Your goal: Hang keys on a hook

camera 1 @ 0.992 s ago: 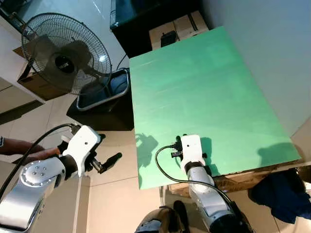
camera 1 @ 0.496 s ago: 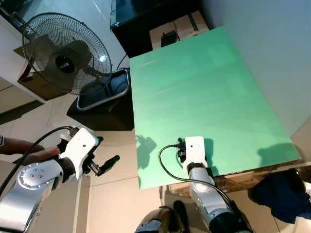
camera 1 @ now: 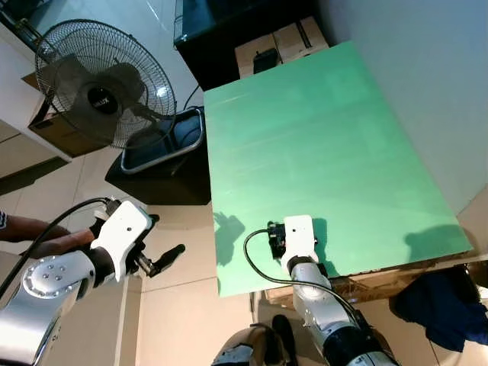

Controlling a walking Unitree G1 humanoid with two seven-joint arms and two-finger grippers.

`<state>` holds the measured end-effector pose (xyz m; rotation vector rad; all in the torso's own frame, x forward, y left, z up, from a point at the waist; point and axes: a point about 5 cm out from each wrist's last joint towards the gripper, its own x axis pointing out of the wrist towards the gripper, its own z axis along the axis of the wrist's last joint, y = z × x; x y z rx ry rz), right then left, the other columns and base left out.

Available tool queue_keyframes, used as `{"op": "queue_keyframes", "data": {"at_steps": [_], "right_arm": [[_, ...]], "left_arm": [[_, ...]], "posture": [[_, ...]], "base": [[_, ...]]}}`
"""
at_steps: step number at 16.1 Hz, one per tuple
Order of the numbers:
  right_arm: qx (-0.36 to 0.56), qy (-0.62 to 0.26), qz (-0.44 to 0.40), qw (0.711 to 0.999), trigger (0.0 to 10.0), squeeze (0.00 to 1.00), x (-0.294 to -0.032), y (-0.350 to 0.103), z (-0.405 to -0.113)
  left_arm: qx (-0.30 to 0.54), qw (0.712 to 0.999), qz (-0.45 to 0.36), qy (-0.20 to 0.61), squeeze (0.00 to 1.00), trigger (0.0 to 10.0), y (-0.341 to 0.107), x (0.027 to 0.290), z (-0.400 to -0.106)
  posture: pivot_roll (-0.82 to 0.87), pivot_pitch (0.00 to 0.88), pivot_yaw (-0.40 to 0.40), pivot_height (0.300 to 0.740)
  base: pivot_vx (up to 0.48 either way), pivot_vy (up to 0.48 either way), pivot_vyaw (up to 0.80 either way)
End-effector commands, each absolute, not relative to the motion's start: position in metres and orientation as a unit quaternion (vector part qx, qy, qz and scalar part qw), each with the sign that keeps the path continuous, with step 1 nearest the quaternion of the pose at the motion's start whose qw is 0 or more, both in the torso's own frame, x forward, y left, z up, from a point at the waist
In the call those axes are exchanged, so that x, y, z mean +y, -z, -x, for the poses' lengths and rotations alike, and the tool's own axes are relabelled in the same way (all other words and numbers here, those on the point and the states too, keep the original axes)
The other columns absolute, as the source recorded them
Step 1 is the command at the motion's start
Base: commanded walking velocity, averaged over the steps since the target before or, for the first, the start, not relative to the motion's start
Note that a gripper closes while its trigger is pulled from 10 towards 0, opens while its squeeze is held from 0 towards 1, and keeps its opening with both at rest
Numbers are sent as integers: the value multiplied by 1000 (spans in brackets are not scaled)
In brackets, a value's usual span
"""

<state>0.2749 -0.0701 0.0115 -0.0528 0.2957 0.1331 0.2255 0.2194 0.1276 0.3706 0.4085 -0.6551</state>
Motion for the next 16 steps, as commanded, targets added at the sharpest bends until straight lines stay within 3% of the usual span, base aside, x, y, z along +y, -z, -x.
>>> {"op": "queue_keyframes", "data": {"at_steps": [1, 5, 7, 8, 13, 16], "right_arm": [[192, -93, -14, 977, 10000, 0, -49, 0, -263], [217, -108, -31, 970, 10000, 0, -48, 8, -258], [219, -113, -42, 968, 2078, 0, -47, 10, -256], [214, -109, -50, 970, 0, 0, -48, 10, -254], [207, -89, -16, 974, 0, 0, -56, 15, -246], [120, -77, 130, 981, 0, 0, -68, -7, -254]], "left_arm": [[210, 911, -188, 300, 0, 10000, -129, 231, -222], [210, 911, -188, 301, 0, 10000, -130, 231, -221], [212, 910, -189, 301, 0, 10000, -130, 231, -221], [213, 910, -189, 301, 0, 10000, -129, 231, -221], [216, 913, -180, 297, 0, 10000, -128, 230, -223], [215, 914, -176, 297, 0, 10000, -127, 228, -225]], "posture": [[36, 240, 400, 740], [40, 246, 400, 740], [40, 248, 400, 740], [40, 248, 400, 740], [23, 256, 400, 740], [20, 256, 400, 740]], "base": [[0, 0, 0], [0, 0, 0], [0, 0, 0], [0, 0, 0], [0, 0, 0], [0, 0, 0]]}}
